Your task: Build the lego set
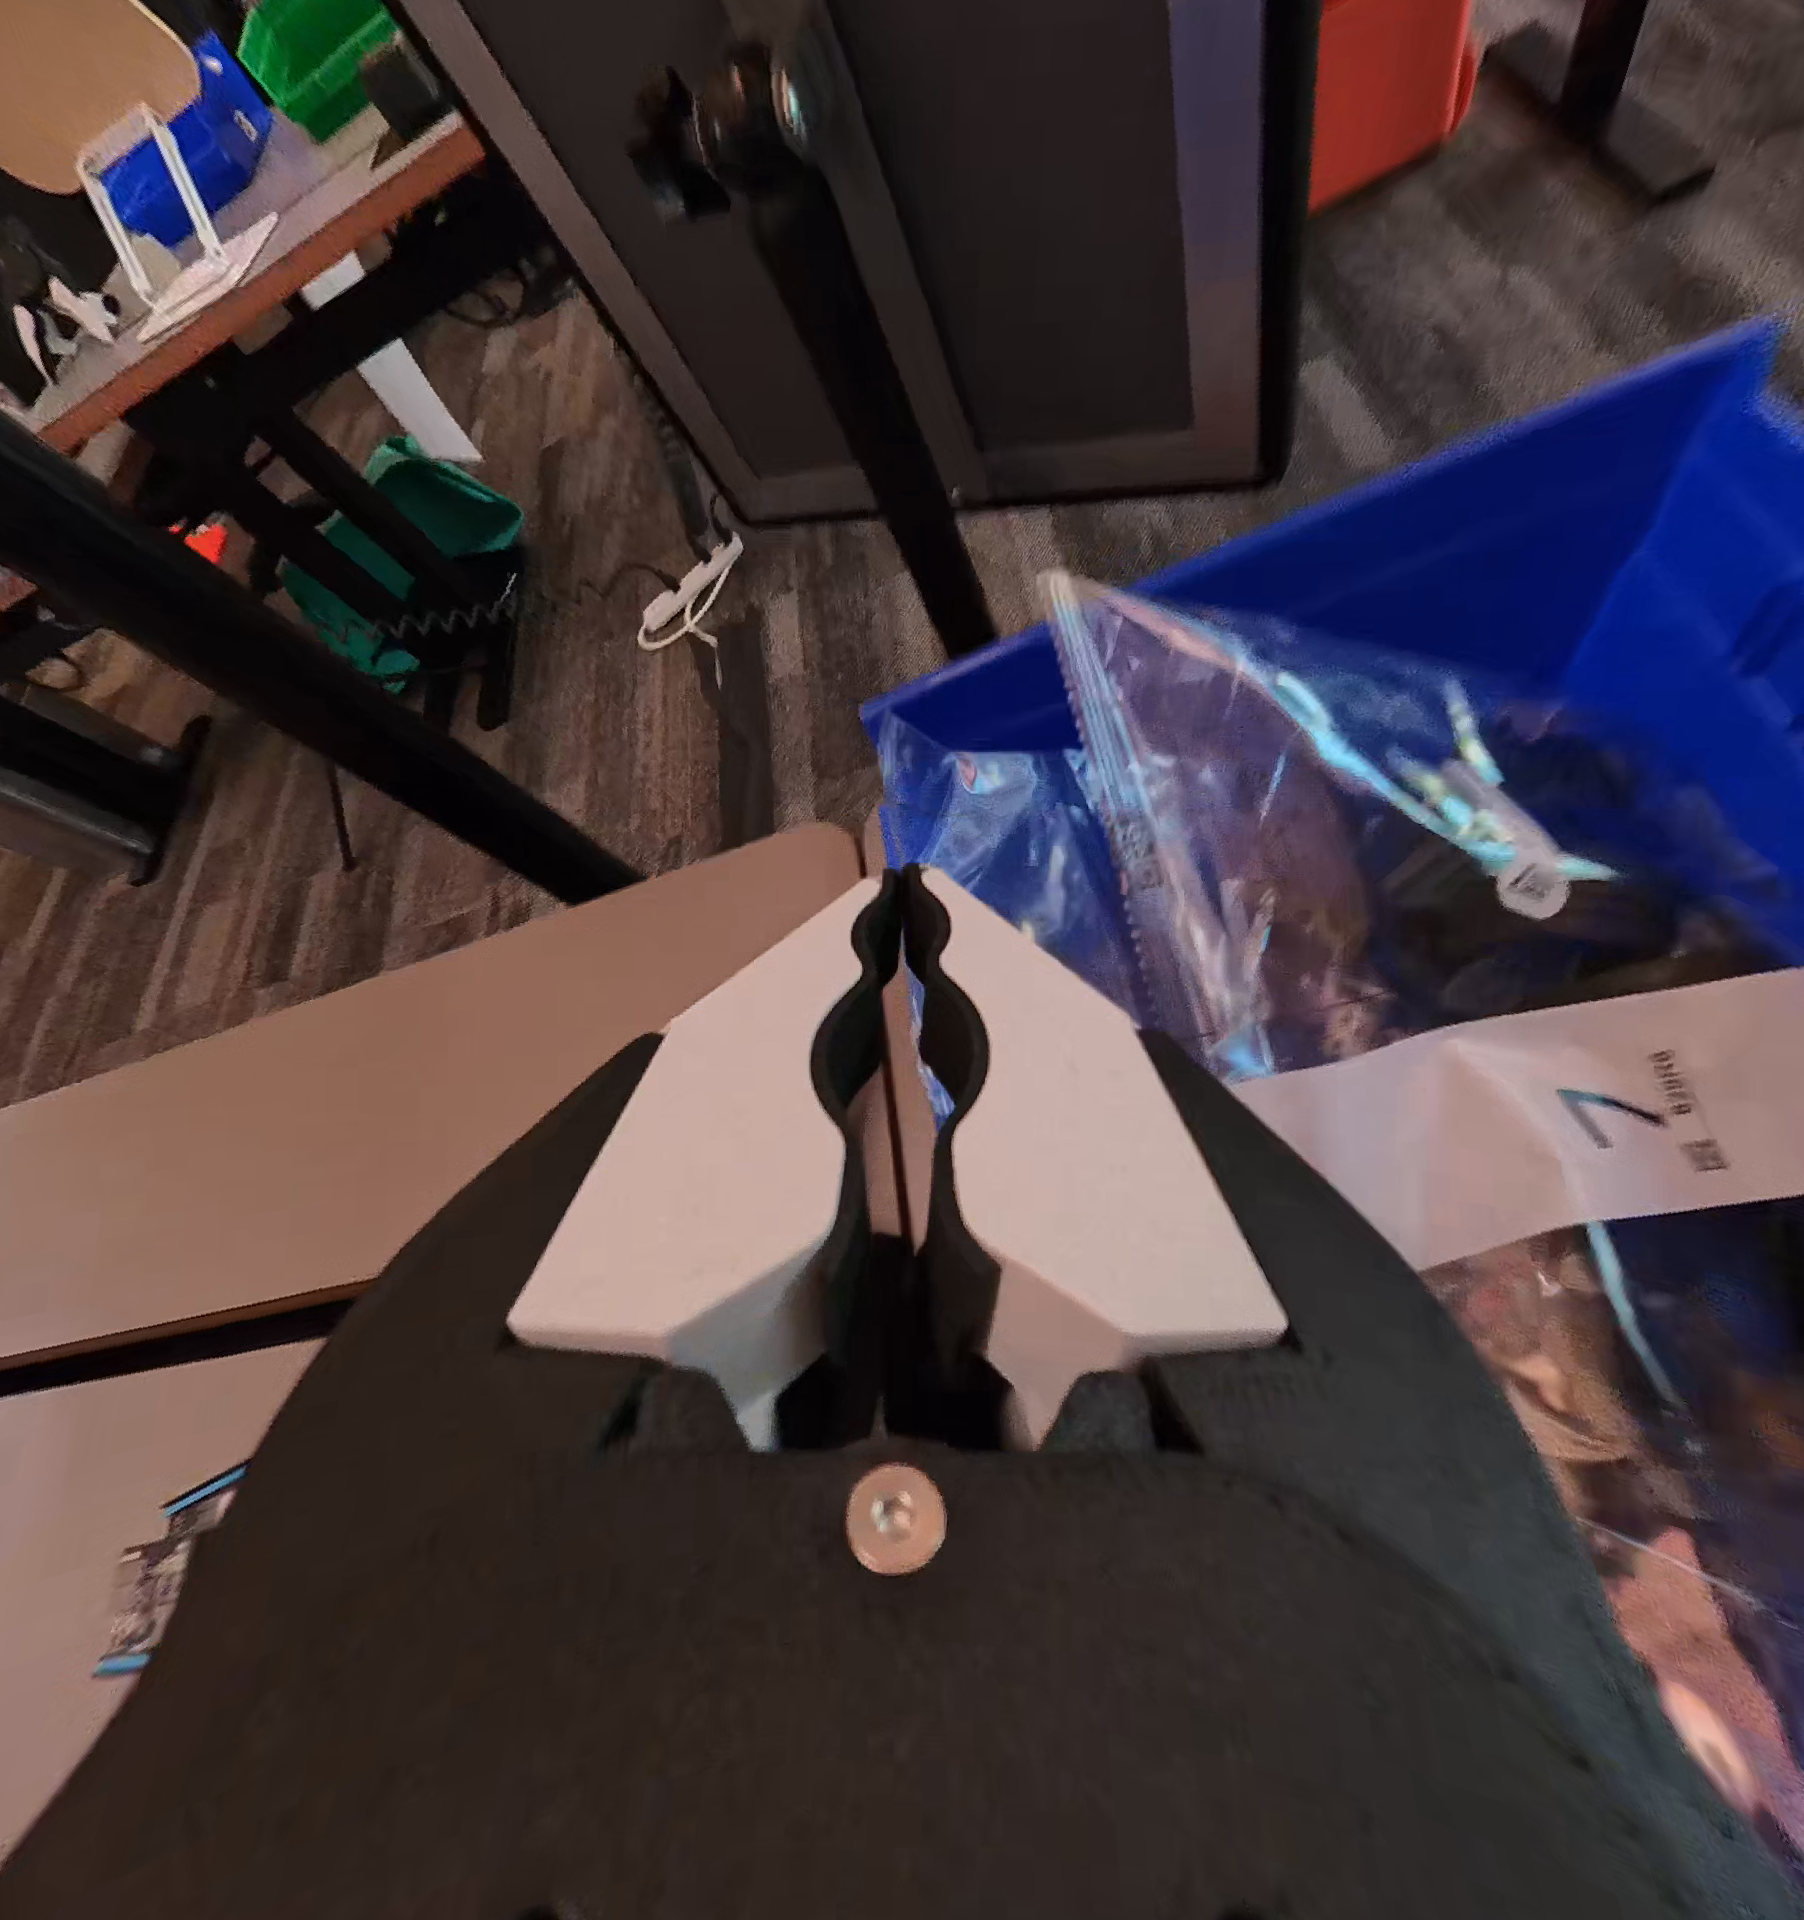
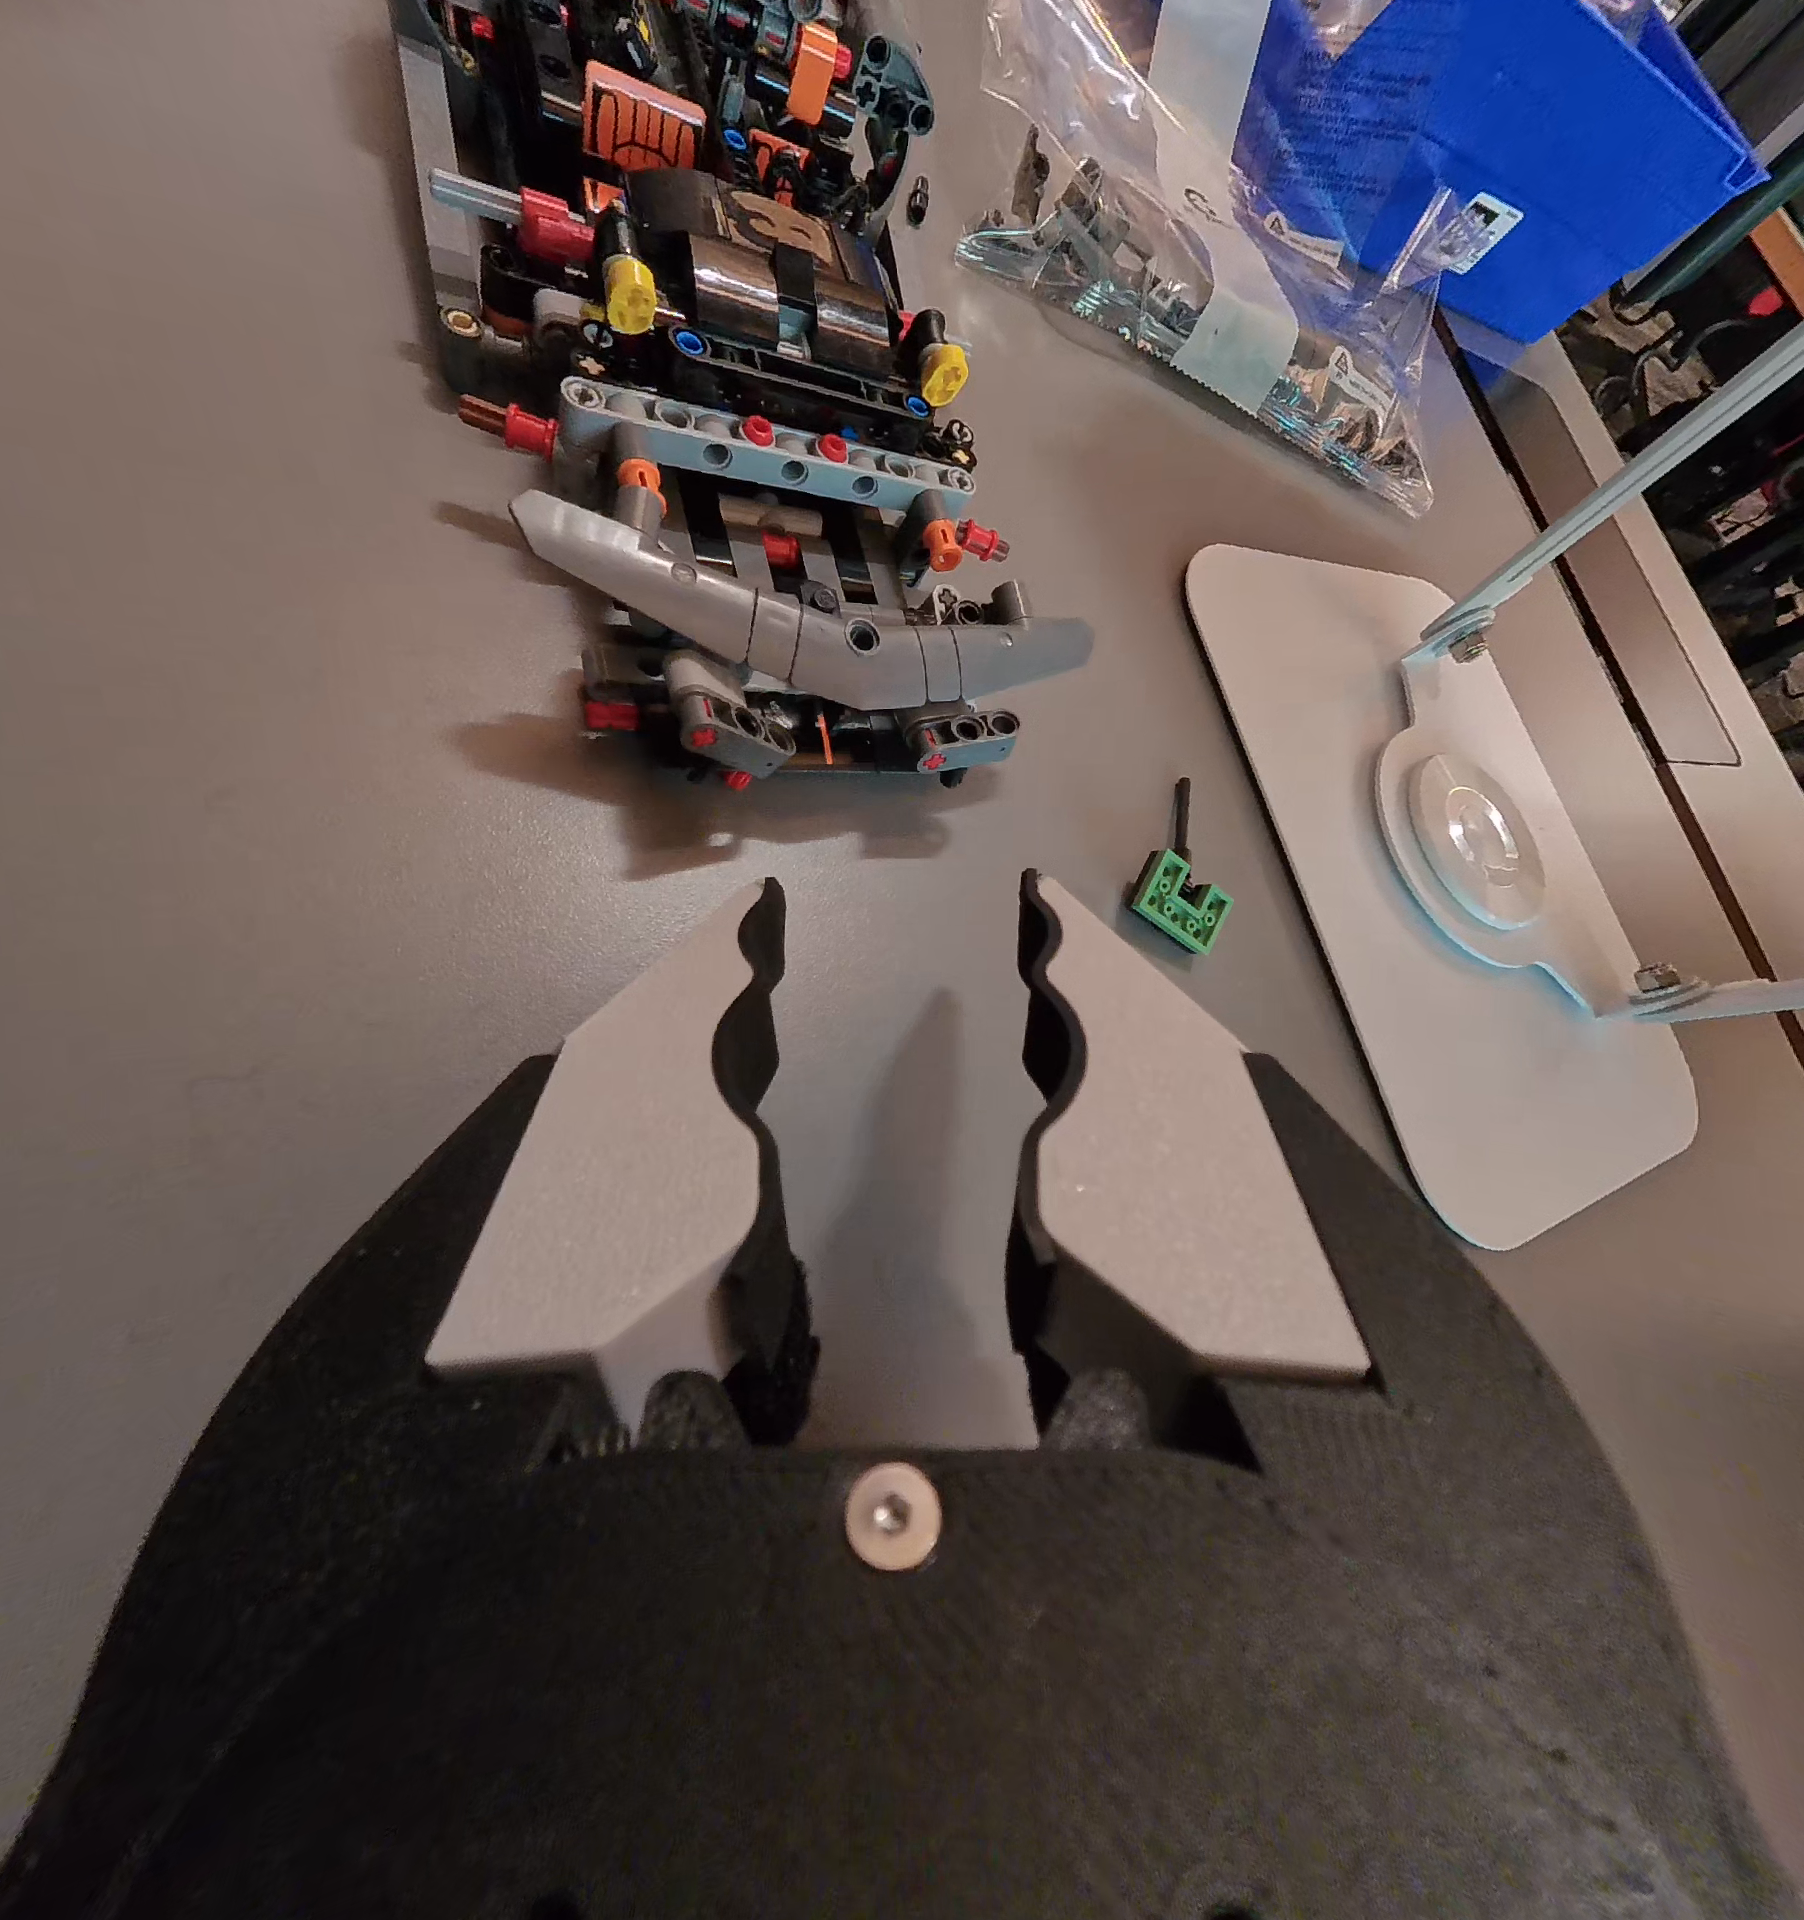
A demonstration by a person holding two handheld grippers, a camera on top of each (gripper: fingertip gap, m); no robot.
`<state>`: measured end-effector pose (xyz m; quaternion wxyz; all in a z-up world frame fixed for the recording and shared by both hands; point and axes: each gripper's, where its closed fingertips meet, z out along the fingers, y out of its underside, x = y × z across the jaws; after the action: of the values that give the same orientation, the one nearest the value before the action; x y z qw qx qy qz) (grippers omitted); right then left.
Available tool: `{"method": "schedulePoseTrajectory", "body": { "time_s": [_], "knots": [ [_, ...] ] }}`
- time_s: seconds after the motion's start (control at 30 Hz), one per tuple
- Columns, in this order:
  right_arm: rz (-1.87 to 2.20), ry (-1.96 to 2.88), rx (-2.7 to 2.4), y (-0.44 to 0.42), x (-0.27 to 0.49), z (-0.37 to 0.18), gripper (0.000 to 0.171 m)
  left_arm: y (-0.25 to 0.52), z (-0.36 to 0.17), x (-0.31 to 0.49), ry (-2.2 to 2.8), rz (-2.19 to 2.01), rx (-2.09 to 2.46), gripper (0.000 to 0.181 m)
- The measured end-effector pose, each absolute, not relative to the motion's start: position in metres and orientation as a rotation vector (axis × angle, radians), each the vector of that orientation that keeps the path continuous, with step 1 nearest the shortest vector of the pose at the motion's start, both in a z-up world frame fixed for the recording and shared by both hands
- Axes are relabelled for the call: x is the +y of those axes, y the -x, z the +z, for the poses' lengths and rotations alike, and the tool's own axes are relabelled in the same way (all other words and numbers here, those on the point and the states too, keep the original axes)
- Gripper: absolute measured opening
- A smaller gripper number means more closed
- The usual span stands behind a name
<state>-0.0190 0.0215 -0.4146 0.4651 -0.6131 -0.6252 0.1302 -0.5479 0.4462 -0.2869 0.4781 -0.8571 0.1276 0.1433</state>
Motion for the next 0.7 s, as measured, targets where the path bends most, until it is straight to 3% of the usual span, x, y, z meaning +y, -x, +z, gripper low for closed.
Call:
{"method": "schedulePoseTrajectory", "body": {
  "time_s": [0.7],
  "knots": [
    [0.320, 1.491, -1.535, 0.020, 0.021, -0.414, 0.047, 0.490, -0.024, 0.345, 1.737, 0.435, 0.323, 0.000]
  ]
}}
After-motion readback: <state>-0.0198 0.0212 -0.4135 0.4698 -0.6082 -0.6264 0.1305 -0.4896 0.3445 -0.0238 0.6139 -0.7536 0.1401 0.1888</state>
